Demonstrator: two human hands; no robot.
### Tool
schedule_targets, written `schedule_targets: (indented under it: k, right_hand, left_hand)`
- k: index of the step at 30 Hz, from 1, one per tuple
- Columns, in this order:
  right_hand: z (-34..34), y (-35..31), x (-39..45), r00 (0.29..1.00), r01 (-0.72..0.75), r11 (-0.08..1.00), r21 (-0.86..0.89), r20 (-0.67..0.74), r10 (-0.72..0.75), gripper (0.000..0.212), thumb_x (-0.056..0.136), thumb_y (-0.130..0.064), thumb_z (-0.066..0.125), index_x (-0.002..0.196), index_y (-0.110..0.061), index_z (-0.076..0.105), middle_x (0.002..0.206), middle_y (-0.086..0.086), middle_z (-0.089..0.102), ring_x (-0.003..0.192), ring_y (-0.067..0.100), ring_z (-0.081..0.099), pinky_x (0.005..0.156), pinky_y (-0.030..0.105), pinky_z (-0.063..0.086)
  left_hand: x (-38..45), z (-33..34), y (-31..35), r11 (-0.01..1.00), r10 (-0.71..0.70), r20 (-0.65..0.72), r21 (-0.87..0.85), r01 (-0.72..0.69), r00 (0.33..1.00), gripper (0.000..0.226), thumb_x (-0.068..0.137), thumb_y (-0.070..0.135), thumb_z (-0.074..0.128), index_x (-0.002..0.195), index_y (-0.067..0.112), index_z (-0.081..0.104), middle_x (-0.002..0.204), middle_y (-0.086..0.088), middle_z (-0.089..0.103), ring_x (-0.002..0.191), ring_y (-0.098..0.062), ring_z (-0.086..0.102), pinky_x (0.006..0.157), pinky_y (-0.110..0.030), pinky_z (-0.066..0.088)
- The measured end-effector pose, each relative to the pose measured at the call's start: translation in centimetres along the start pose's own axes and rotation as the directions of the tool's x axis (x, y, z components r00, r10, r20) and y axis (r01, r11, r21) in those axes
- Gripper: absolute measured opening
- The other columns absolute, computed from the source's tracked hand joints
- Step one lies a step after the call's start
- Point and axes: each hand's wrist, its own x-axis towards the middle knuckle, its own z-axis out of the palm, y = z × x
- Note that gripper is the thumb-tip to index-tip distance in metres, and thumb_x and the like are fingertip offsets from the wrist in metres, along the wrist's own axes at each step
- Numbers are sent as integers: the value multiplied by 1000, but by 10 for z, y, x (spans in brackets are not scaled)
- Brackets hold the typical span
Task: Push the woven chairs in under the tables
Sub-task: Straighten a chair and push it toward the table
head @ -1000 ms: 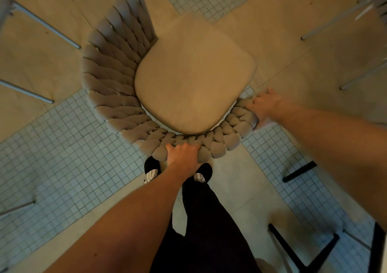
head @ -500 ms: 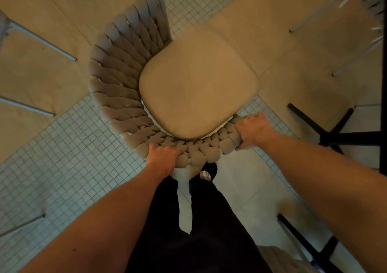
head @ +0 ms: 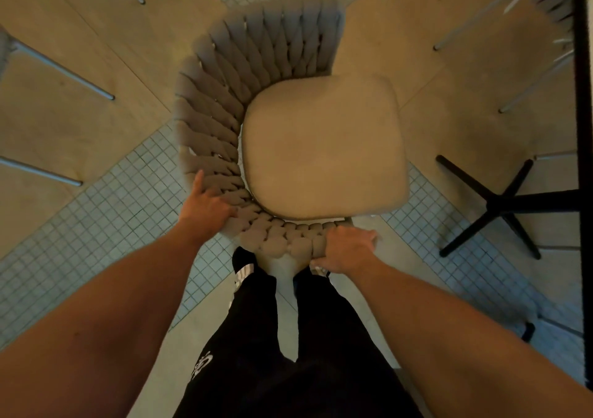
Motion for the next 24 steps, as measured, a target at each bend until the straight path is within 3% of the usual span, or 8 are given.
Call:
schedule_targets:
  k: [5, 11, 14, 19, 24]
  right_hand:
    - [7, -35, -6, 999, -22, 996, 90, 27, 20, 85, 88, -74, 57, 146, -13, 45, 147, 11, 49, 133, 38, 48, 107, 67, 35]
    - [16, -55, -9, 998, -39, 990, 138, 46, 33, 88, 83, -77, 60, 143, -14, 47, 143, 10, 53, 130, 38, 50, 103, 67, 40]
    - [19, -52, -6, 999, -29, 990, 138, 48, 23, 93, 81, -79, 59, 147, -16, 43, 147, 9, 49, 132, 37, 49, 106, 66, 37]
    - [16, -57, -6, 999, 28, 991, 127, 14, -30, 111, 75, -89, 52, 157, -19, 26, 160, 12, 35, 146, 39, 31, 114, 63, 28]
    - [-7, -88, -19, 996, 70, 986, 148, -65, -61, 108, 77, -88, 51, 156, -20, 24, 159, 13, 34, 144, 38, 32, 114, 59, 30]
  left_hand:
    - [2, -2, -25, 997, -54, 6, 48, 54, 999, 46, 98, 38, 59, 138, 57, 46, 148, 9, 46, 147, -30, 19, 109, -80, 0]
    - [1, 9, -35, 997, -59, -3, 52, 59, 998, 51, 99, 34, 57, 143, 54, 42, 156, -2, 36, 154, -30, 5, 113, -76, -3]
    - [2, 10, -38, 998, -50, -25, -28, 49, 998, 54, 99, 29, 57, 148, 42, 41, 159, -7, 30, 154, -28, 4, 116, -72, -4]
    - [-5, 8, -48, 977, 2, -39, -214, -10, 999, 84, 84, 21, 70, 155, 32, 26, 161, -7, 23, 154, -27, 2, 122, -62, 4]
    - [-26, 6, -57, 905, -3, -62, -425, -24, 998, 76, 90, 23, 59, 158, 31, 24, 163, -3, 22, 155, -25, 4, 124, -56, 10]
